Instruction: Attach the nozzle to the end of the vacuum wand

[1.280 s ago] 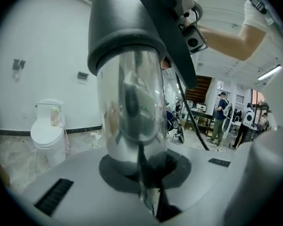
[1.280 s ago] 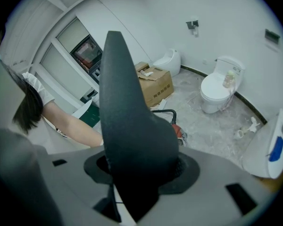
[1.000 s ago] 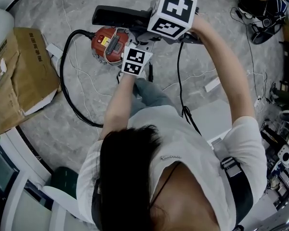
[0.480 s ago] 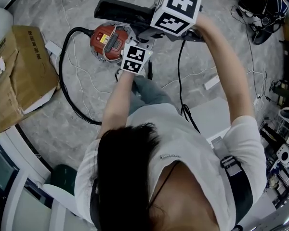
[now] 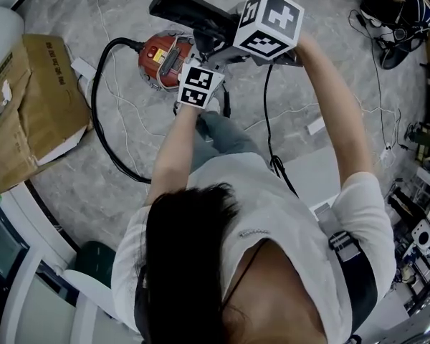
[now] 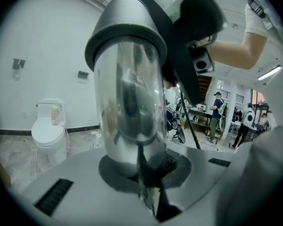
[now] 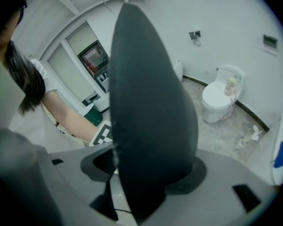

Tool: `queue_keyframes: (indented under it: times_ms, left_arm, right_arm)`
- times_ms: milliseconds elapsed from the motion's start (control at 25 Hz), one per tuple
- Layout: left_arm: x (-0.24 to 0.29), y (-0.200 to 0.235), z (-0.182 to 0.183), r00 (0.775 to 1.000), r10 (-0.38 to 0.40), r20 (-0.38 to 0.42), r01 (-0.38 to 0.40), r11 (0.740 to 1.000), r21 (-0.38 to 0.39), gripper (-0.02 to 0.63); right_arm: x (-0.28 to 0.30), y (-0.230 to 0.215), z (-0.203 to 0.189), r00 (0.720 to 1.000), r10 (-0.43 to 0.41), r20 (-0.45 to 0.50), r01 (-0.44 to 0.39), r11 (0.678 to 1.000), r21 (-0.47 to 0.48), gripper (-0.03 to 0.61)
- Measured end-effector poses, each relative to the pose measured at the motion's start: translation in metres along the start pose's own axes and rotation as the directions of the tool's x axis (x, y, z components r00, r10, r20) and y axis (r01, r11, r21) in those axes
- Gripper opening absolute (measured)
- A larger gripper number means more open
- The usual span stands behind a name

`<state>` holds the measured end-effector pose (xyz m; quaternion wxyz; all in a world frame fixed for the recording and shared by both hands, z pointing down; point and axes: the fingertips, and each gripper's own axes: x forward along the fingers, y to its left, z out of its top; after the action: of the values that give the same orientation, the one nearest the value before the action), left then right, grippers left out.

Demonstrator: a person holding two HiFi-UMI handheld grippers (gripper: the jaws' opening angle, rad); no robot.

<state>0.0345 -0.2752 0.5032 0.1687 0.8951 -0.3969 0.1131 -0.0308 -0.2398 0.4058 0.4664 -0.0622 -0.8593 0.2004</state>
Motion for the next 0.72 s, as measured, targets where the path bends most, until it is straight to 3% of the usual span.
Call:
queue_keyframes:
  times_ms: [200,360,480,600,720]
  left_arm:
    - [-0.006,0.006,-0.002,1.0,0.007,0.007,-0.007,1.0,-0.011,0.043]
    - [-0.008,0.01,-0.003,1.0,0.013,0.005,-0.013,1.0,-0.027,0.043]
    - [-0.009,0.013,-0.004,1.0,0.017,0.004,-0.017,0.999,-0.029,0.043]
    - [-0.011,0.017,-0.003,1.0,0.024,0.003,-0.024,0.999,-0.038,0.043]
    - [-0.013,0.023,-0.007,1.0,0.026,0.002,-0.025,0.999,-0.046,0.043]
  right_arm:
    - [0.003,0.004,0.002,0.995,0.052,0.085,-0.054,0.998,0.022,0.311]
    - [0.001,-0.002,0.003,0.994,0.02,0.108,-0.018,1.0,-0.02,0.333]
    - [-0.008,-0.002,0.011,0.977,0.026,0.211,-0.021,0.999,-0.025,0.35]
    - [-0.03,-0.007,0.025,0.907,-0.017,0.421,0.011,1.0,0.017,0.365]
    - [-0.053,-0.004,0.033,0.789,-0.062,0.611,0.027,0.997,0.067,0.394]
